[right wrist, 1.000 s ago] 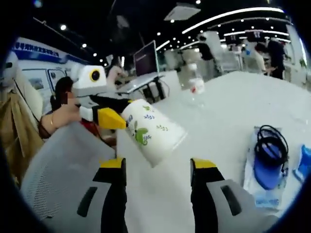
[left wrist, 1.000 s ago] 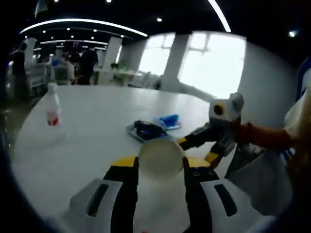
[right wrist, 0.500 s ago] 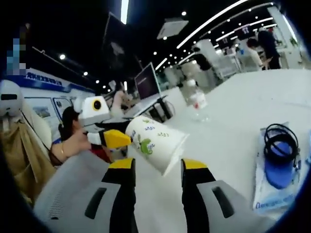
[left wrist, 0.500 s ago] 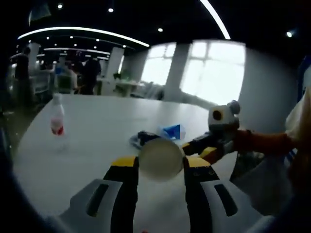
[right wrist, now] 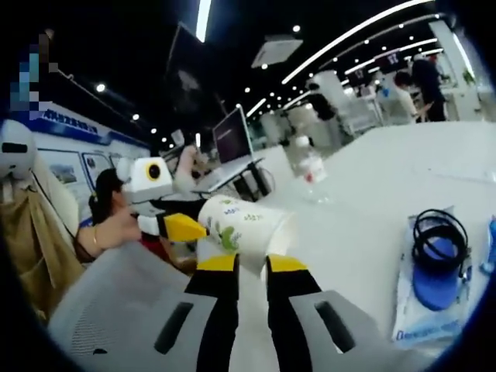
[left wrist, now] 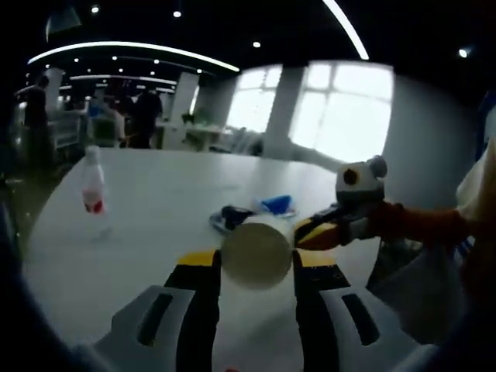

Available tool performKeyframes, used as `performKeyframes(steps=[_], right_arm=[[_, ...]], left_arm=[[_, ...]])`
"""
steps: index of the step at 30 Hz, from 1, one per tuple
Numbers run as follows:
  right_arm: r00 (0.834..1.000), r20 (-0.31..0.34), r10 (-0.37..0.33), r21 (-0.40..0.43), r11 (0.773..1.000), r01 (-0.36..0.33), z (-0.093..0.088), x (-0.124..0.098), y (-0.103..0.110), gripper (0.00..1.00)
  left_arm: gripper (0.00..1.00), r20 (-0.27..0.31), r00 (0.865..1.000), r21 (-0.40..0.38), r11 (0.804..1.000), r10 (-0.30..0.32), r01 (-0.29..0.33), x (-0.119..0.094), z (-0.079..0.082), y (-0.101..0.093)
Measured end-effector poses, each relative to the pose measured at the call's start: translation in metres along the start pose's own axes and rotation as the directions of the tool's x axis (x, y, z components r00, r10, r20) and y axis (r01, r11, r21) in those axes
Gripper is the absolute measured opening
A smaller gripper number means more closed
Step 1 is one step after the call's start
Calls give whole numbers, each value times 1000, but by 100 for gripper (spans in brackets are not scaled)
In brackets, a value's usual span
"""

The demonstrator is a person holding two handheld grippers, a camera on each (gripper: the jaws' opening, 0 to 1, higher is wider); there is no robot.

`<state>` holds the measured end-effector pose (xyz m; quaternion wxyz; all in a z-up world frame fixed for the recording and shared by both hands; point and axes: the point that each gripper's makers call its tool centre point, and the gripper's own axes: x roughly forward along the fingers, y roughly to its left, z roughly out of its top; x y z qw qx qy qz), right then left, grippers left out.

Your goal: Arrange the tabletop items into an orderly group along one side of the table until the central work area is clear of visible clutter.

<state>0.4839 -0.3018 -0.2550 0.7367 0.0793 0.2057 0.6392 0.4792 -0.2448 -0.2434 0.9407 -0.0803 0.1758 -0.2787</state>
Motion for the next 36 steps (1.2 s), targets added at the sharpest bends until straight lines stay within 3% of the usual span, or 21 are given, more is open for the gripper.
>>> performKeyframes(steps=[12, 14, 15, 16, 20, 26, 36], right_arm=[[998, 16, 62, -23, 998, -62, 7, -2, 18, 4], [998, 20, 61, -22, 998, -61, 9, -1, 20, 2], [1000, 10, 30, -42, 999, -29, 9, -2, 15, 1], [999, -9, 52, -69, 996, -53, 7, -4, 18, 1], [999, -26, 26, -84, 996, -28, 5, -7, 15, 1], [991, -133, -35, -136, 991, 16, -12, -11, 8, 1], [975, -214, -53, -171, 985, 16, -20, -12, 9, 1]], left_arm=[[38, -56, 998, 57, 998, 21, -18, 0, -9, 2], [34, -75, 997, 82, 996, 30, -24, -1, -11, 4], [31, -78, 996, 85, 996, 33, -26, -1, -12, 4], [30, -78, 996, 86, 996, 32, -26, -1, -12, 4], [41, -71, 997, 93, 995, 38, -31, -1, -10, 4], [51, -96, 995, 197, 980, 41, -22, 3, -11, -1], [73, -126, 991, 281, 960, 38, -1, 9, -16, -8]])
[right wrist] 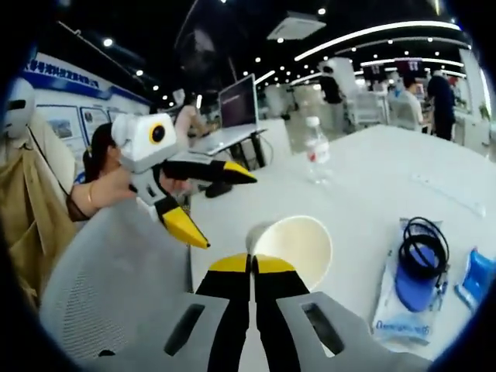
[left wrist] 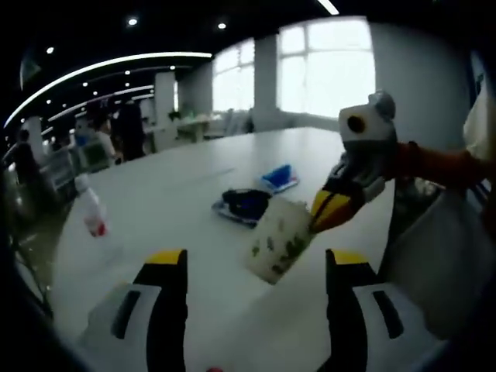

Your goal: Arrange the tabletop items into an orderly group along one side of the table until the central work area is clear of visible clutter.

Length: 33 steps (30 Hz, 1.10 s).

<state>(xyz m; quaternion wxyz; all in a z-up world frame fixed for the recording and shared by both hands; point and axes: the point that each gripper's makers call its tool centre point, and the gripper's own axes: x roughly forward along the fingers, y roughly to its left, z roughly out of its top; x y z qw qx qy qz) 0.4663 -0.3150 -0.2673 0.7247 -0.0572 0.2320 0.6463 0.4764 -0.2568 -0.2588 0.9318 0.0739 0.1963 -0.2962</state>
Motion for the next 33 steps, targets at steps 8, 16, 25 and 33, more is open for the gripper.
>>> performKeyframes(steps=[8, 16, 25, 33], right_arm=[[992, -123, 9, -117, 993, -24, -8, 7, 13, 1], [973, -225, 54, -265, 958, -115, -13, 12, 35, 1], [955, -287, 80, -354, 917, -183, -17, 13, 46, 1], [935, -344, 88, -428, 871, -240, -23, 16, 55, 1]], left_arm=[[75, -41, 999, 50, 998, -26, 28, 4, -7, -8], [75, -71, 996, 100, 993, -60, 67, 7, -11, -18], [70, -128, 987, 150, 982, -94, 113, 8, -22, -27], [55, -155, 976, 166, 970, -150, 176, 7, -27, -39]])
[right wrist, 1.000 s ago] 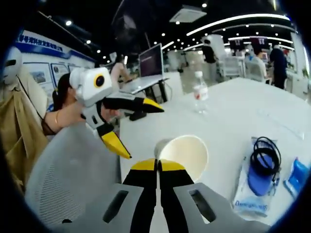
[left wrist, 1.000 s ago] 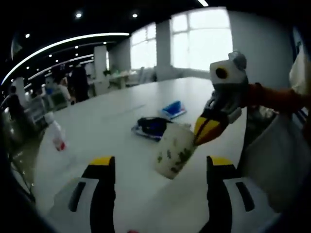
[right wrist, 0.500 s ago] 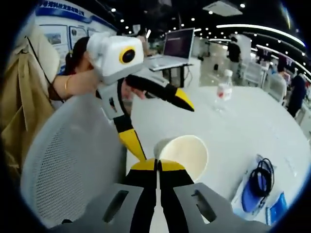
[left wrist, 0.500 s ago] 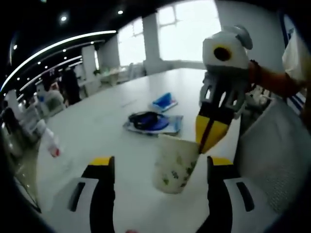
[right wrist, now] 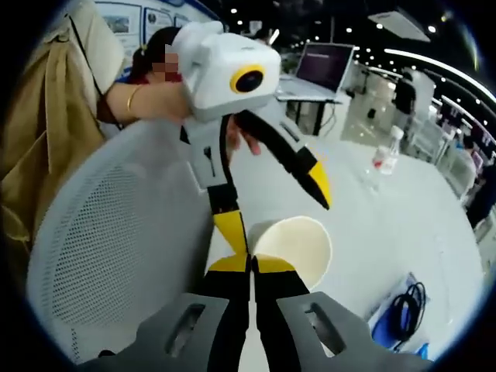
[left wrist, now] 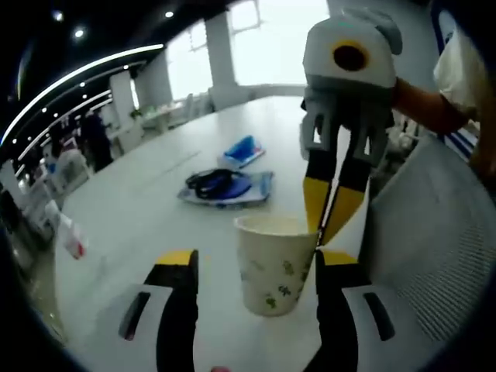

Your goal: Arrange the tabletop items into an orderly group along one side of the table until the central work area is clear of visible clutter.

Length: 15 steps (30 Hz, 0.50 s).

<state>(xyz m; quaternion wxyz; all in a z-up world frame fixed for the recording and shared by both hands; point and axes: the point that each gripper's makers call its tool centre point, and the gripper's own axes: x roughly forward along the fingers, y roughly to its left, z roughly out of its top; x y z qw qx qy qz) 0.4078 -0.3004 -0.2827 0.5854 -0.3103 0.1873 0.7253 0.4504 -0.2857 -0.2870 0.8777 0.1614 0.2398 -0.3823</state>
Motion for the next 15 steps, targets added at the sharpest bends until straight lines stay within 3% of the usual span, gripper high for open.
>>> performKeyframes(steps=[2, 9, 15], right_arm=[[1000, -2, 1, -11, 1000, -1, 1, 0, 0, 1], [1000, -1, 30, -87, 996, -30, 6, 0, 9, 1], [1000, -3, 29, -107, 994, -29, 8, 1, 9, 1]], left_arm=[[49, -10, 1000, -3, 1000, -23, 23, 1, -2, -5], [40, -24, 996, 13, 996, -85, 85, 2, -4, -18], [41, -29, 996, 6, 996, -84, 84, 2, -5, -18]])
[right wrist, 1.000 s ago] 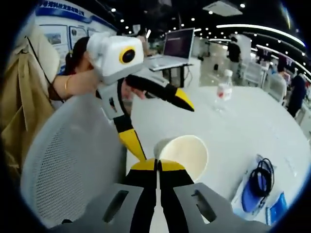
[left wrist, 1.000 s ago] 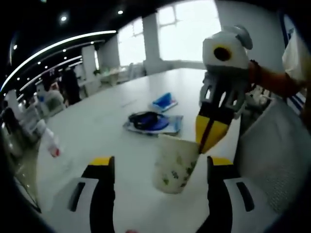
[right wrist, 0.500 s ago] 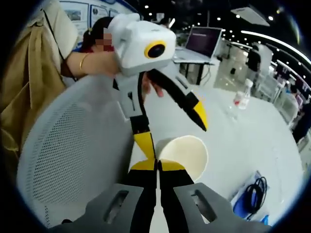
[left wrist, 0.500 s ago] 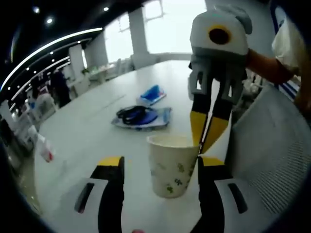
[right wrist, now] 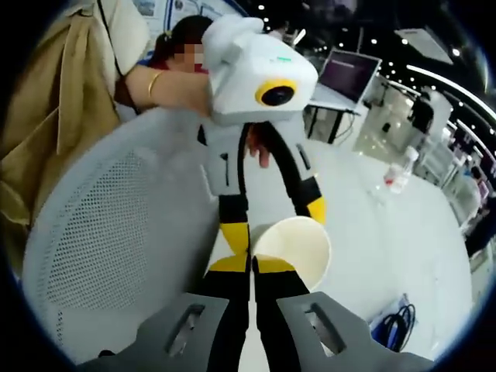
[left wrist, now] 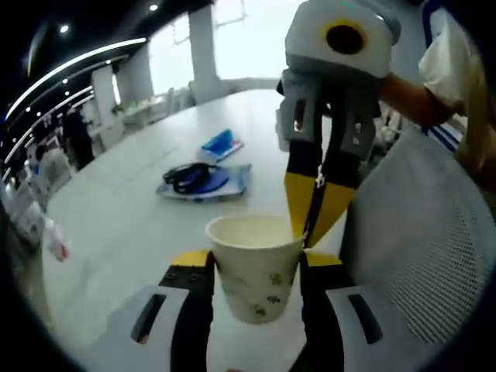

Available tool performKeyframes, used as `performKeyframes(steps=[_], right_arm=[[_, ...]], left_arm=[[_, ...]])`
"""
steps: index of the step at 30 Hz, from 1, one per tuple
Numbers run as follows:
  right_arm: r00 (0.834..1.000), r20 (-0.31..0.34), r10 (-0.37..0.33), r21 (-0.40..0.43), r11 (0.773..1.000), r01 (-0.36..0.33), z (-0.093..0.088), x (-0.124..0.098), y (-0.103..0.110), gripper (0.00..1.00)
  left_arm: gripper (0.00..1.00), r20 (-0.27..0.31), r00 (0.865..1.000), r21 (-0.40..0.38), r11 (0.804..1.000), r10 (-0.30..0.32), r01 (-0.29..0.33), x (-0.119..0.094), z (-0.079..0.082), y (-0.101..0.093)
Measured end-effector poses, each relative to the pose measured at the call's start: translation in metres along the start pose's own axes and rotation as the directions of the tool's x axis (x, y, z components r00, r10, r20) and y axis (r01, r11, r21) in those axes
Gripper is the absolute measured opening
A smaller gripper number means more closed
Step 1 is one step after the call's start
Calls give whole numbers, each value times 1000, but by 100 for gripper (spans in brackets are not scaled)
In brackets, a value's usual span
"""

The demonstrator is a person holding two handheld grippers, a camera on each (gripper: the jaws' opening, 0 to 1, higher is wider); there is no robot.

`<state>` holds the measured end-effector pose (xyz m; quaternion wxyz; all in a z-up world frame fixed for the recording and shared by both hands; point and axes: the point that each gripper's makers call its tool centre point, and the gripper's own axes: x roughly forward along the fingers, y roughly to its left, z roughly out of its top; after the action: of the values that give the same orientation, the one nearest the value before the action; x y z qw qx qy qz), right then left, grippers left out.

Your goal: Arrange the tabletop items into an orderly group along one side of the table until the central work area is clear of visible clutter.

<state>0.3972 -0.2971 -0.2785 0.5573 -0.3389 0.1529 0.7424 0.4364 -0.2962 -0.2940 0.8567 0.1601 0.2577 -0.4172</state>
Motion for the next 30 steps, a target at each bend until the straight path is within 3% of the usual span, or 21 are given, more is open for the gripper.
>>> performKeyframes(steps=[9, 16, 21, 27, 30], right_arm=[[998, 34, -47, 61, 997, 45, 5, -3, -12, 2], [985, 119, -128, 237, 967, 97, 15, -11, -30, 6], [969, 133, -208, 340, 928, 152, 13, -21, -46, 23], [953, 106, -284, 445, 871, 210, 2, -27, -57, 58], [941, 93, -326, 490, 838, 242, -5, -30, -61, 70]], left_arm=[[40, 26, 999, -30, 999, 37, -36, -3, 4, 9], [40, 61, 995, -92, 993, 78, -73, -9, 8, 20], [40, 69, 994, -112, 991, 87, -79, -9, 9, 22], [40, 69, 993, -126, 988, 100, -91, -10, 8, 25], [40, 72, 991, -134, 986, 112, -102, -11, 8, 28]])
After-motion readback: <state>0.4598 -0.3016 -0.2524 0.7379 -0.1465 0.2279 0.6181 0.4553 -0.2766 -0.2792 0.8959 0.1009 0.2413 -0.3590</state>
